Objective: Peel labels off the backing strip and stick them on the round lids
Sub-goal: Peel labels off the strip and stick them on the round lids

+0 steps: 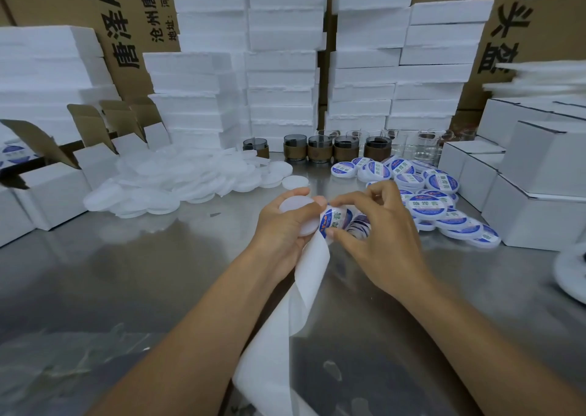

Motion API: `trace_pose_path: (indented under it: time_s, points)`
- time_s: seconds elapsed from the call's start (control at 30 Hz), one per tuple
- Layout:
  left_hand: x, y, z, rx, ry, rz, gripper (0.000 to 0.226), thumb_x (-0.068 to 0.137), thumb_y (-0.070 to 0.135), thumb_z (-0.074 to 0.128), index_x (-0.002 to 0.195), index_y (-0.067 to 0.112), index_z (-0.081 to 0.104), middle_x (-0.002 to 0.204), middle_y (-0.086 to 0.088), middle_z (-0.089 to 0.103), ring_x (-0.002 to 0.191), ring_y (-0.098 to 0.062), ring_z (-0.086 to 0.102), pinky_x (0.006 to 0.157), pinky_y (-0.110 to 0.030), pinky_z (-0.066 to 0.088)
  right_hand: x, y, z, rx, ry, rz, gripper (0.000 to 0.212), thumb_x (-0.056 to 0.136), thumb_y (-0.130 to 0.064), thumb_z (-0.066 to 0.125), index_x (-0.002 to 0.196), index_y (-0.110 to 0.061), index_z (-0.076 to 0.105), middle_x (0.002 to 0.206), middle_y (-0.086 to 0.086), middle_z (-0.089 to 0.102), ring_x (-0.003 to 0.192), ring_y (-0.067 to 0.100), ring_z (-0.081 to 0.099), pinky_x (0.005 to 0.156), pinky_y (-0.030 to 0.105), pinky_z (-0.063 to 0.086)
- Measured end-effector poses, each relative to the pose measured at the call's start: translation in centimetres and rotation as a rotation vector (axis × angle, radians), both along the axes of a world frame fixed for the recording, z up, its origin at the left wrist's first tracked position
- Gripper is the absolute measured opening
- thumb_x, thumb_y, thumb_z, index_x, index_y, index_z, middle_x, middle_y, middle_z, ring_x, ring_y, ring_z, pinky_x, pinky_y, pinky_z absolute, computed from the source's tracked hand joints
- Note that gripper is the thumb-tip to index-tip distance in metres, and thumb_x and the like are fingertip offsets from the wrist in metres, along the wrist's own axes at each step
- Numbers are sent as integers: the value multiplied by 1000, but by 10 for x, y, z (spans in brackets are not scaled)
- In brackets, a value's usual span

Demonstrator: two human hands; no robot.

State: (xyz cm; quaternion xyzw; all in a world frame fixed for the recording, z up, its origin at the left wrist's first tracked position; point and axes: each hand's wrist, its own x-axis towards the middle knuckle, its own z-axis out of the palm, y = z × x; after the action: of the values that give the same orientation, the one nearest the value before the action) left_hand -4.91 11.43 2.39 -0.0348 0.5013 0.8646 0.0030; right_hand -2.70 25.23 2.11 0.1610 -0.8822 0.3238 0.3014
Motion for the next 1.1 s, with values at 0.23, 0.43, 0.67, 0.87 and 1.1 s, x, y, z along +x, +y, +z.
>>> trace_pose_path:
  time_s: [0.23,0.43,0.67,0.87,1.1]
  points:
    - [1,2,-1,-18,2,24,33,74,-7,72,96,14,60,93,-15,70,87,-37,67,80,-50,56,-1,4,0,133,93,-8,29,71,-25,79,98,-24,69,94,-4,50,94,20,49,82,26,27]
    - [2,3,-1,-29,9,67,32,73,-9,71,93,13,61,80,-8,72,76,-29,68,69,-41,59,-1,5,2,186,94,2,21,76,-24,75,95,-23,68,94,-3,63,94,18,56,98,38,32]
    - [-2,1,-4,-130,-1,188,31,74,-7,72,91,16,60,88,-8,70,83,-26,67,72,-35,58,-1,4,3,-10,55,49,9,79,-10,61,82,-18,64,92,-9,53,88,10,50,86,32,37]
    - [0,-3,-5,-232,-7,231,31,73,-5,74,88,18,60,87,-3,68,75,-17,65,51,-21,53,-5,5,4,-341,-42,13,18,83,-8,51,69,-18,55,71,-12,58,73,5,50,70,22,40]
    - [-1,-7,1,-270,71,296,24,77,0,73,89,14,57,76,-7,63,57,-15,64,57,-20,57,-12,13,20,-953,-201,-81,27,88,-8,43,64,-18,50,61,-4,52,53,0,45,51,13,36]
